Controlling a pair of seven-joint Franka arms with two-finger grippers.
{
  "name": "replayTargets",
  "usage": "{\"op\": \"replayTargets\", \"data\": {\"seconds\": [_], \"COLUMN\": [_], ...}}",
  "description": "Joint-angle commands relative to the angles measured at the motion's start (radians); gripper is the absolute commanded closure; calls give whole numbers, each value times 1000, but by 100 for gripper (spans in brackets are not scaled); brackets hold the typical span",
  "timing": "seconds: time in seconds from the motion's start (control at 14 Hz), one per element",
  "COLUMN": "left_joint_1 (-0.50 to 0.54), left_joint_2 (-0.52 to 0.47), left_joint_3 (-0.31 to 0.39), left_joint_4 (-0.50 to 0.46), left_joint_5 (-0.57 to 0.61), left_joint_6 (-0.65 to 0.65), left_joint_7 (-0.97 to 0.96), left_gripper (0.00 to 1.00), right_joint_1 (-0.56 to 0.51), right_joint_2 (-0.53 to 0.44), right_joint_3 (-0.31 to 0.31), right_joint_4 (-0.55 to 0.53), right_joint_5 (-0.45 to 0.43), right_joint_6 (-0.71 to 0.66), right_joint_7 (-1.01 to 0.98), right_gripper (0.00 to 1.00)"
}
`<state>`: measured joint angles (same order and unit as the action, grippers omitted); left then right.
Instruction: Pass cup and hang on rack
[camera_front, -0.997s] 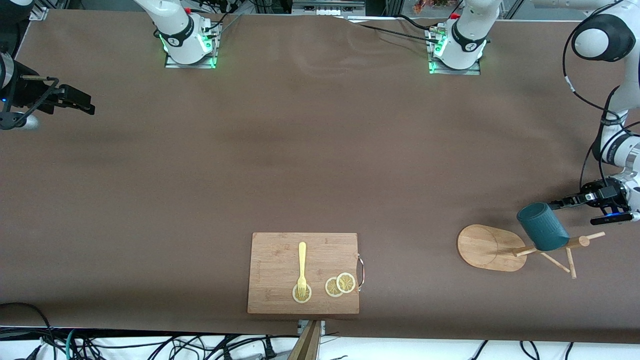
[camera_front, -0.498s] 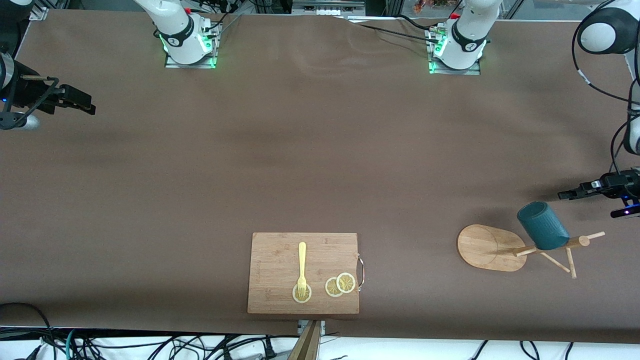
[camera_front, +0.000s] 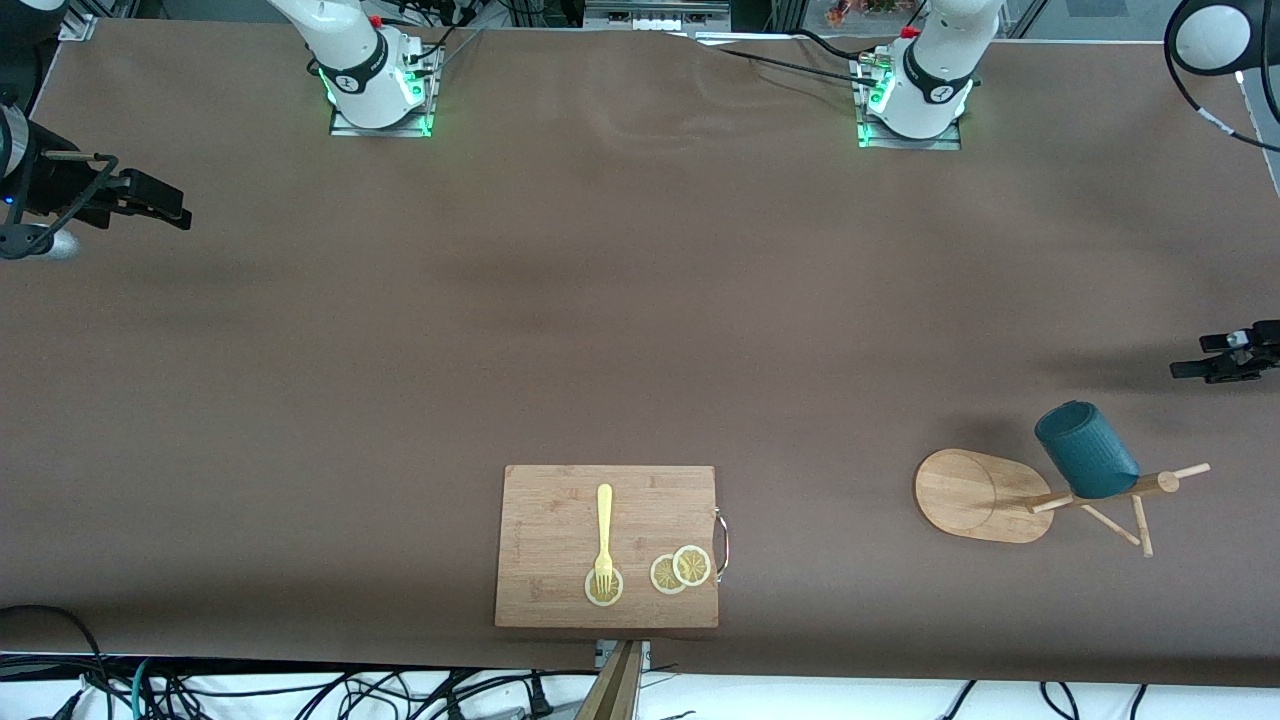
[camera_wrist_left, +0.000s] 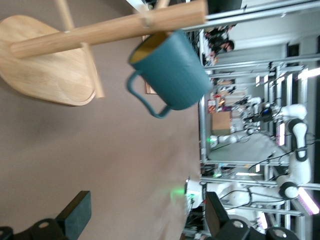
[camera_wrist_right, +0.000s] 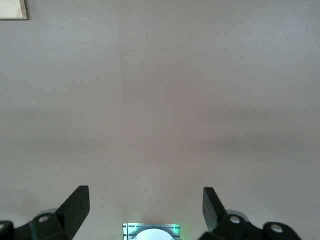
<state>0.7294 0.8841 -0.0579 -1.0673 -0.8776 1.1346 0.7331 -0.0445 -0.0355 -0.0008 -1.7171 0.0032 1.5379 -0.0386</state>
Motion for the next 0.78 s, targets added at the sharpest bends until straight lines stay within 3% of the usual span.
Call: {"op": "replayTargets", "data": {"seconds": [0.0, 0.21, 0.43, 0.57, 0.71], "left_joint_1": [-40, -119, -270, -385, -439], "left_joint_2": [-69, -184, -347, -448, -552], "left_joint_3": [0, 9, 53, 119, 128], "left_joint_4": [-17, -17, -40, -88, -172], "left_joint_5": [83, 179, 362, 425, 486], "left_joint_6": [-1, 7, 46, 56, 121], "left_joint_7": [12, -3, -26, -107, -171], "left_gripper": [0, 0, 0, 0, 0], "right_joint_1": [-3, -1, -1, 0, -1], "right_joint_2": [2, 0, 0, -1, -1], "right_joint_3": [-5, -1, -1, 1, 1], "right_joint_4": [17, 17, 17, 17, 17], "right_joint_5": [6, -6, -6, -6, -5], "right_joint_6": [16, 63, 79, 73, 71], "right_joint_7": [9, 9, 9, 11, 11], "right_gripper": [0, 0, 0, 0, 0]}}
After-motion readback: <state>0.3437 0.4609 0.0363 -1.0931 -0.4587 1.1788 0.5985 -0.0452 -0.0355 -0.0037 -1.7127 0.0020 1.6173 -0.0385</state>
